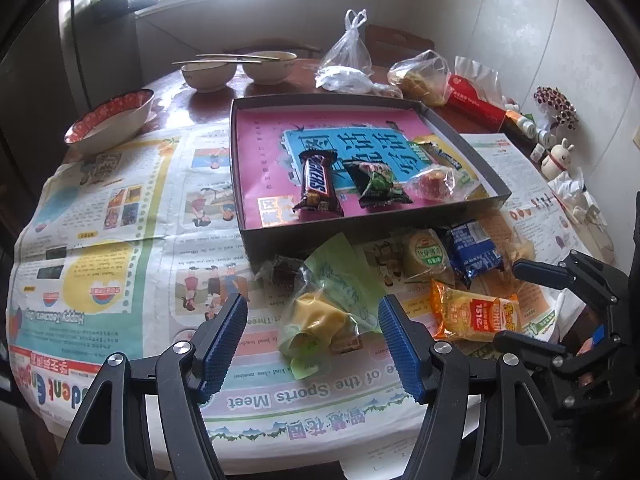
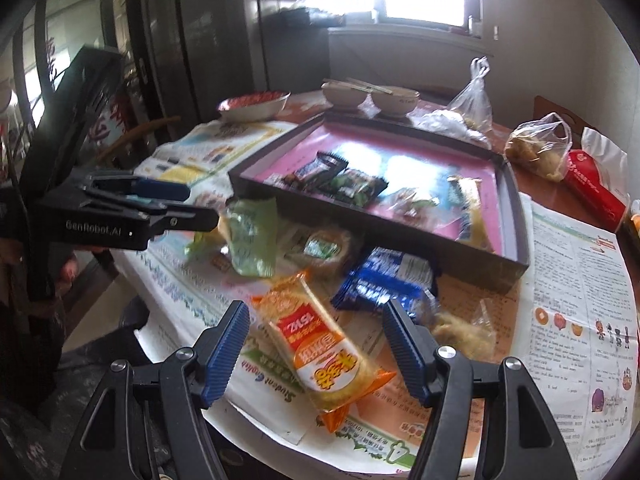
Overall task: Organize snacks
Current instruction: 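Grasp the orange-red bread bag with the right gripper while the left grasps the clear yellow-cake bag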
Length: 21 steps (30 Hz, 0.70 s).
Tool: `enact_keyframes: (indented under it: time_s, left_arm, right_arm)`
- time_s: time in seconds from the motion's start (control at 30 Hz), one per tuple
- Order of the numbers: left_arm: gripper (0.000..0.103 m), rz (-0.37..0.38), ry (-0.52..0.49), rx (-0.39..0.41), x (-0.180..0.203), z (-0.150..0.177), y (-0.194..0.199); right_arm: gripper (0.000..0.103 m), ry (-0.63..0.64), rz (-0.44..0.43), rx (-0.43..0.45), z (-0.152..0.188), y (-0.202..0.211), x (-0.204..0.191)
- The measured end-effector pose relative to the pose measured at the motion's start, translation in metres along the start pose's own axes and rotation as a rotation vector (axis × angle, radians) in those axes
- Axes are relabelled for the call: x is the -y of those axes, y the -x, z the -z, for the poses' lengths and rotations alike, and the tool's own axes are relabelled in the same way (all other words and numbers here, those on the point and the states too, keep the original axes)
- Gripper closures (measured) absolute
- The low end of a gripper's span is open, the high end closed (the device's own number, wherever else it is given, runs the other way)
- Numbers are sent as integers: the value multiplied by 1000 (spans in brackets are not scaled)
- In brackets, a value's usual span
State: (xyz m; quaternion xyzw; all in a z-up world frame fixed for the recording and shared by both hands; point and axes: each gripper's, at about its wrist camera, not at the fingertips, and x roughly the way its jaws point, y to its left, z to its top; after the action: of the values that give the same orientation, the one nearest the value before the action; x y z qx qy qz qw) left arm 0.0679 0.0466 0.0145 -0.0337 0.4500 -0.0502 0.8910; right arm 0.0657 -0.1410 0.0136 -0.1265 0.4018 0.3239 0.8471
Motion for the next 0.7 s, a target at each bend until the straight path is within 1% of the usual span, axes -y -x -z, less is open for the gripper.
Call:
enact_keyframes:
  time_s: [0.37,0.5,0.63,0.7]
  left_arm:
    - [33,-18,-30,-36,4,4,-13]
    - [33,-23,-38,-44,5,4,-17]
    - [33,-22,-39,-53,5,4,-22]
    - [33,-22,-40,-58,6,4,-25]
  right_arm:
    - [35,40,-9,-69,9,-21,-5]
    - [36,61,14,-75,11,-25,-8]
    - [47,80,23,-75,12,-28,-11]
    - [50,88,20,-79,12,-31,-13]
